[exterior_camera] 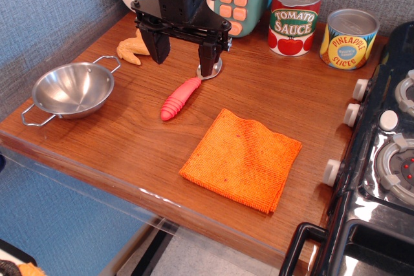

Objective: Move the red spoon to the orange rag.

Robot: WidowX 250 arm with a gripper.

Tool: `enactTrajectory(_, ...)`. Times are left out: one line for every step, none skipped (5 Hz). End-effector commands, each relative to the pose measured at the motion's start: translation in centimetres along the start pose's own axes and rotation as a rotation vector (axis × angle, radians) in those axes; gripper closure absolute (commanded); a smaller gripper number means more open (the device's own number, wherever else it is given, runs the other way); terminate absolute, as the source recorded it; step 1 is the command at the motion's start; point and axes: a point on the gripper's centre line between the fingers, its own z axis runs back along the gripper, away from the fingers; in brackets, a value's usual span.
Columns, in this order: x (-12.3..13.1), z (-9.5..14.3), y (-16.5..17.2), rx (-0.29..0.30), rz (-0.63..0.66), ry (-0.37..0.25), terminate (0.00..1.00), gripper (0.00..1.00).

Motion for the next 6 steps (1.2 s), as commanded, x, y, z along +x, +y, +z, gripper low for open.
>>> enactTrajectory(0.0, 0.0, 0.0, 0.0, 0.0, 0.0, 0.0, 0.0)
enactTrajectory(0.8, -1.5, 1.5, -0.021, 0.029, 0.036, 0.0, 0.0)
enactTrajectory(1.5, -3.2, 3.0, -0.015, 0.041, 0.054, 0.0, 0.0)
enactTrajectory(1.6, -5.6, 4.4, 0.012, 0.045, 0.091, 0.0, 0.0)
enactTrajectory(1.2, -8.4, 5.1, 0.005, 0.067, 0.148, 0.0, 0.0)
enactTrajectory(0.9, -9.3, 4.2, -0.021, 0.057, 0.16, 0.0, 0.0)
